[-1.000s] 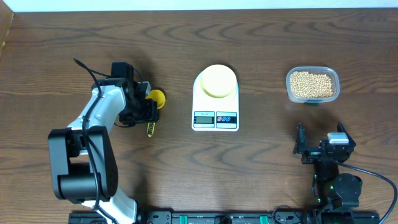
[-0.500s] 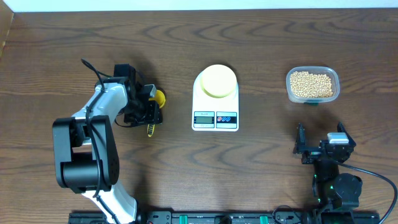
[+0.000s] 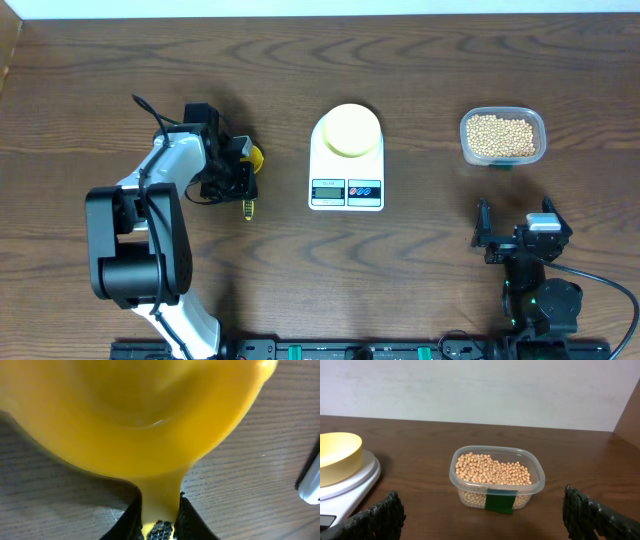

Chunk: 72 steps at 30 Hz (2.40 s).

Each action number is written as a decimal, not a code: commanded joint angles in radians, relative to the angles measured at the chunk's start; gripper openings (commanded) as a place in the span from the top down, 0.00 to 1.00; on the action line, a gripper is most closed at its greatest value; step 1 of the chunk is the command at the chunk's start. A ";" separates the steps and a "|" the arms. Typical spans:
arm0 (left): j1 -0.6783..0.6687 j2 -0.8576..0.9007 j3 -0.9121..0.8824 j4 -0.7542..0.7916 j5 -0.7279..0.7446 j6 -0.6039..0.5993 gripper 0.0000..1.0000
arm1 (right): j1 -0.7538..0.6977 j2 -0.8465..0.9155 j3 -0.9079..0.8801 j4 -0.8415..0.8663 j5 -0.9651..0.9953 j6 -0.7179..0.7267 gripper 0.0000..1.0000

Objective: Scoop item into bowl and weigh 50g on scale
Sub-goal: 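Lift the yellow scoop with the left gripper toward the scale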

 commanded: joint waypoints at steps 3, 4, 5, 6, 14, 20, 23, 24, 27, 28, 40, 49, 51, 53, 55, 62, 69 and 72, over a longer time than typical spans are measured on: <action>-0.003 0.048 -0.017 0.000 -0.025 -0.020 0.87 | -0.004 -0.005 -0.002 -0.005 -0.002 -0.009 0.01; -0.003 0.048 -0.017 0.000 -0.025 -0.024 0.87 | -0.004 -0.005 -0.002 -0.005 -0.002 -0.009 0.01; -0.003 0.046 -0.017 0.000 -0.025 -0.031 0.87 | -0.004 -0.005 -0.002 -0.005 -0.002 -0.009 0.01; -0.003 0.044 -0.017 0.000 -0.025 -0.039 0.88 | -0.004 -0.005 -0.002 -0.005 -0.002 -0.009 0.01; -0.003 -0.023 -0.010 -0.019 -0.017 -0.108 0.92 | -0.004 -0.005 -0.002 -0.005 -0.002 -0.009 0.01; -0.003 -0.121 -0.010 -0.043 -0.016 -0.126 0.92 | -0.004 -0.005 -0.002 -0.005 -0.002 -0.009 0.01; -0.003 -0.168 -0.010 -0.054 -0.016 -0.126 0.92 | -0.004 -0.005 -0.002 -0.005 -0.002 -0.009 0.01; -0.003 -0.182 -0.010 -0.058 -0.016 -0.126 0.92 | -0.004 -0.005 -0.002 -0.005 -0.002 -0.009 0.01; -0.003 -0.223 -0.010 -0.064 -0.016 -0.146 0.92 | -0.004 -0.005 -0.002 -0.005 -0.002 -0.009 0.01; -0.003 -0.237 -0.010 -0.064 -0.016 -0.162 0.92 | -0.004 -0.005 -0.002 -0.005 -0.002 -0.009 0.01; -0.003 -0.430 -0.010 -0.034 0.337 -0.574 0.92 | -0.004 -0.005 -0.002 -0.004 -0.002 -0.009 0.01; -0.003 -0.477 -0.010 -0.030 0.529 -0.979 0.92 | -0.004 -0.005 -0.002 -0.005 -0.002 -0.009 0.01; -0.003 -0.477 -0.010 -0.020 0.579 -1.036 0.92 | -0.004 -0.005 -0.002 -0.005 -0.002 -0.009 0.01; -0.003 -0.477 -0.010 0.003 0.630 -1.073 0.92 | -0.004 -0.005 -0.002 -0.005 -0.002 -0.009 0.01; -0.003 -0.477 -0.010 0.033 0.675 -1.110 0.93 | -0.004 -0.005 -0.002 -0.005 -0.002 -0.009 0.01; -0.005 -0.477 -0.010 0.084 0.717 -1.209 0.92 | -0.002 -0.005 -0.002 0.012 -0.161 0.077 0.01; -0.005 -0.477 -0.010 0.137 0.717 -1.266 0.92 | -0.002 -0.005 -0.002 0.097 -0.266 0.489 0.01; -0.005 -0.477 -0.010 0.162 0.717 -1.270 0.92 | -0.002 -0.005 -0.002 0.197 -0.267 0.489 0.01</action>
